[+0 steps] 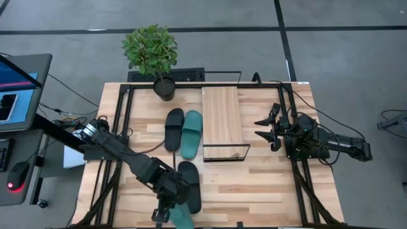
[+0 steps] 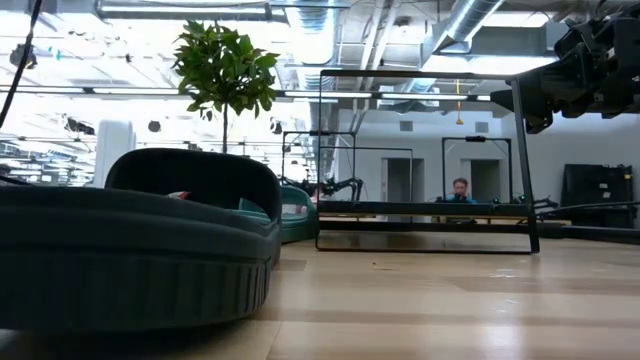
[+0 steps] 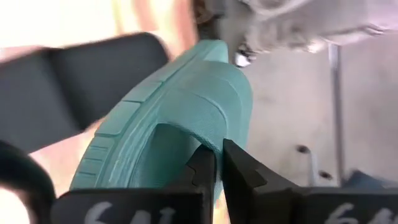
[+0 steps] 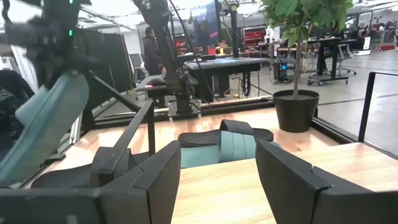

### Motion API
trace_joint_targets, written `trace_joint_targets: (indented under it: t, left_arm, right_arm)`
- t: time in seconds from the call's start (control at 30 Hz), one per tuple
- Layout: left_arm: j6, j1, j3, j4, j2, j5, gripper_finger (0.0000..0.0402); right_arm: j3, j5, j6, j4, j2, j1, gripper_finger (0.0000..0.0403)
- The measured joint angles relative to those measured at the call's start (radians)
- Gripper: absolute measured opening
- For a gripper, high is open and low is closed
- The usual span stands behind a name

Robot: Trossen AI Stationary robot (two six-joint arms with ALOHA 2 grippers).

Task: Pick and place slides into the shelf
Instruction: Put the bottom green slide on the shelf

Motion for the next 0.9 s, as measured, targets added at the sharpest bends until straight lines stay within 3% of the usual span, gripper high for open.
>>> trace_joint_targets:
  t: [0.2, 0.4, 0.6, 0.9]
  left_arm:
    - [-0.048, 0.000, 0.207, -0.259, 0.000, -0.162, 0.0000]
    - [-0.109, -0.018, 0.409, -0.460, 0.000, -0.240, 0.0000]
    - [-0.122, -0.038, 0.570, -0.459, -0.029, -0.405, 0.0000]
    - [-0.095, -0.037, 0.562, -0.456, -0.131, -0.746, 0.0000]
  right_arm:
    - [0.000, 0.000, 0.000, 0.000, 0.000, 0.000, 0.0201]
    - [0.000, 0.000, 0.000, 0.000, 0.000, 0.000, 0.0201]
    - [0.000, 0.000, 0.000, 0.000, 0.000, 0.000, 0.0201]
    - [0.000, 0.000, 0.000, 0.000, 0.000, 0.000, 0.0201]
